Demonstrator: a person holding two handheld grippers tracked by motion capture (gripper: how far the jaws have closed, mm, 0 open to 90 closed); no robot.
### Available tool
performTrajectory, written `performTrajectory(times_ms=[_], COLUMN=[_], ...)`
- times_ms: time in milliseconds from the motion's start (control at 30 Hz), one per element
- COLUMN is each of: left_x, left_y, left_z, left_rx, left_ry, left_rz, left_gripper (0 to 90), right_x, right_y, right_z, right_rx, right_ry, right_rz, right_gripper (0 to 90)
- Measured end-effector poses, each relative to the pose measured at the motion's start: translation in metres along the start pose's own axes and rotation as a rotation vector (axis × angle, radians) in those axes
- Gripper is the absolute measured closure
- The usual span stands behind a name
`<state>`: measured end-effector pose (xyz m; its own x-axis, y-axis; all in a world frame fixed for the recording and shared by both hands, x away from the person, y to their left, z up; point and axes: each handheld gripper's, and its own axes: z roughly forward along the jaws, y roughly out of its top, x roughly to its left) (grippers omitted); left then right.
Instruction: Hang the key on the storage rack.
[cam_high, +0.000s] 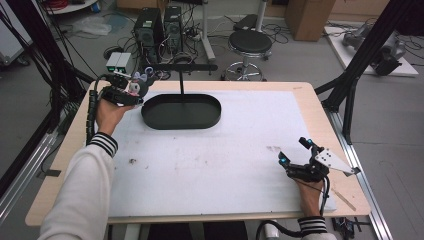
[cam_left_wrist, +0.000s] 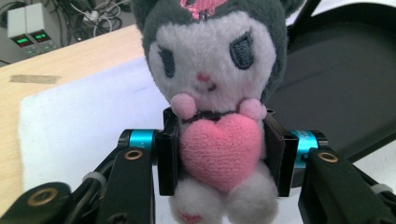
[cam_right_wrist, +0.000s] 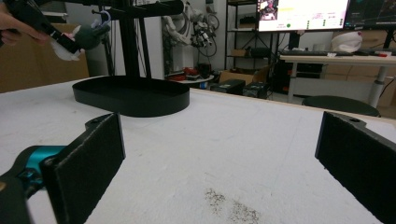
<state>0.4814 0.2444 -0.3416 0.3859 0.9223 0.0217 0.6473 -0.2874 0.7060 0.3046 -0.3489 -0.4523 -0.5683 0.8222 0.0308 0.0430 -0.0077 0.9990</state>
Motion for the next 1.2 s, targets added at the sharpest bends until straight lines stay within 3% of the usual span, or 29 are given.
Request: performTrajectory(times_ms=[133, 200, 267, 300, 333, 367, 400, 433, 467, 500, 533, 567, 600, 633, 833, 1033, 1200], left_x=[-0.004, -0.004, -0.001, -0.001, 0.002, 0.004, 0.005, 0.005, 0.005, 0.001, 0.0, -0.002, -0.002, -0.005, -0.014, -0.023, -0.029], left_y=[0.0, -0.001, -0.003, -0.003, -0.006, -0.007, -0.011, -0.015, -0.015, -0.023, -0.028, -0.033, -0.033, -0.045, -0.089, -0.134, -0.159], left_z=[0.006, 0.007, 0.008, 0.008, 0.01, 0.01, 0.006, 0.001, 0.001, -0.016, -0.024, -0.031, -0.031, -0.043, -0.064, -0.073, -0.077], left_rx=[0.008, -0.016, -0.052, -0.052, -0.062, -0.065, -0.088, -0.142, -0.142, -0.244, -0.293, -0.341, -0.341, -0.411, -0.5, -0.577, -0.616], left_ry=[-0.005, -0.015, -0.076, -0.076, -0.165, -0.228, -0.322, -0.351, -0.351, -0.308, -0.284, -0.267, -0.267, -0.267, -0.28, -0.293, -0.298], left_rz=[0.007, 0.008, -0.011, -0.011, -0.064, -0.093, -0.131, -0.127, -0.127, -0.046, -0.001, 0.034, 0.034, 0.073, 0.12, 0.154, 0.154], left_gripper=[54.7, 51.1, 40.1, 29.3, 16.2, 4.4, 1.7, 1.7, 1.7, 1.7, 1.7, 1.7, 1.7, 1.7, 1.7, 1.7, 1.7], right_x=[0.0, 0.0, 0.0, 0.0, 0.0, 0.0, 0.001, 0.001, 0.001, 0.001, 0.001, 0.0, 0.001, 0.001, 0.001, 0.001, 0.002], right_y=[0.0, 0.0, 0.0, 0.0, 0.0, 0.0, 0.0, 0.0, 0.0, 0.0, 0.0, 0.0, 0.0, 0.0, 0.0, 0.0, 0.0], right_z=[0.0, 0.0, 0.0, 0.0, 0.0, 0.0, 0.0, 0.0, 0.0, 0.0, 0.0, 0.0, 0.0, 0.0, 0.0, 0.0, 0.001], right_rx=[0.003, 0.005, 0.004, 0.003, 0.003, 0.004, 0.004, 0.004, 0.004, 0.004, 0.005, 0.005, 0.005, 0.006, 0.004, 0.003, 0.006], right_ry=[0.001, 0.0, 0.0, 0.001, 0.001, 0.001, 0.001, 0.001, 0.0, 0.001, 0.0, -0.001, -0.001, -0.002, -0.001, -0.003, -0.002], right_rz=[-0.005, 0.0, -0.007, -0.007, -0.007, -0.006, -0.008, -0.012, -0.012, -0.011, -0.007, -0.009, -0.007, -0.006, -0.01, -0.013, -0.02], right_gripper=[0.5, 0.5, 0.5, 0.5, 0.5, 0.5, 0.5, 0.5, 0.5, 0.5, 0.5, 0.5, 0.5, 0.5, 0.5, 0.5, 0.5])
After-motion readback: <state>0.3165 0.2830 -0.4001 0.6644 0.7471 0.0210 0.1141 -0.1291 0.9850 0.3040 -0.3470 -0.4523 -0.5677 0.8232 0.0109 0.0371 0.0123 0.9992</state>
